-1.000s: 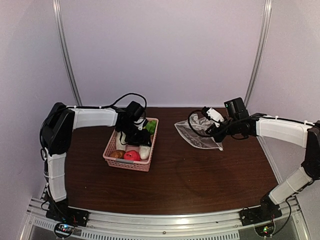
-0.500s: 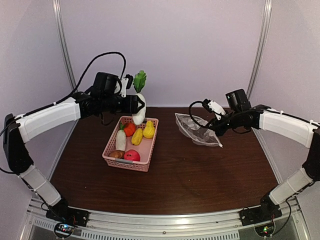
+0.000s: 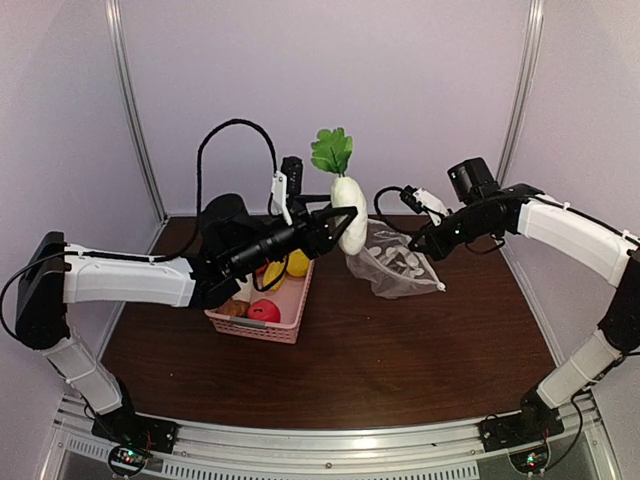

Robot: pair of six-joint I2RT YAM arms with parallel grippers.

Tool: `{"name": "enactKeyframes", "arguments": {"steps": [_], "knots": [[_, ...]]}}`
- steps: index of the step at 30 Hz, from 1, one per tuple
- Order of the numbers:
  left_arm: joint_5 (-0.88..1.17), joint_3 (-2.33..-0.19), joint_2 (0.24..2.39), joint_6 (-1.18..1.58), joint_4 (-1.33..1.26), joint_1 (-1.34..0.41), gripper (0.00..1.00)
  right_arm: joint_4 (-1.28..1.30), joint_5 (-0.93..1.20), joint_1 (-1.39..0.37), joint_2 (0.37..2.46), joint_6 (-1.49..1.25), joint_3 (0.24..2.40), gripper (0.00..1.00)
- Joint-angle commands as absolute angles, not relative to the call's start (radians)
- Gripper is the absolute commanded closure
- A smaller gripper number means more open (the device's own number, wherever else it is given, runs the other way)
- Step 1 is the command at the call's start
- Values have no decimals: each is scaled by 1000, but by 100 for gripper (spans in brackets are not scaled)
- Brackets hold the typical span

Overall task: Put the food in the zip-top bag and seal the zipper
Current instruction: Place the fake vegetable in the zipper food storage bag.

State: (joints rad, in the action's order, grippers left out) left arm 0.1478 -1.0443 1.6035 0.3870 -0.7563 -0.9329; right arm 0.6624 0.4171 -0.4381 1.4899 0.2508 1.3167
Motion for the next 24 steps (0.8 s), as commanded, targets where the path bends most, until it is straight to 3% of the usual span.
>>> {"name": "enactKeyframes", "arguments": {"steps": [1, 12, 20, 24], "knots": [[95, -1073, 1702, 481, -1134, -967, 81, 724, 461, -442, 1518, 216, 1351, 100], [-260, -1131, 1927, 536, -1297, -1027, 86, 706, 562, -441, 1534, 131, 1389, 100], [-382, -1120, 1995, 558, -1476, -1028, 88, 693, 587, -426, 1565, 65, 1409, 100], [-395, -1132, 1969, 543, -1385, -1027, 88, 680, 555, -423, 1561, 59, 1410, 100]]}}
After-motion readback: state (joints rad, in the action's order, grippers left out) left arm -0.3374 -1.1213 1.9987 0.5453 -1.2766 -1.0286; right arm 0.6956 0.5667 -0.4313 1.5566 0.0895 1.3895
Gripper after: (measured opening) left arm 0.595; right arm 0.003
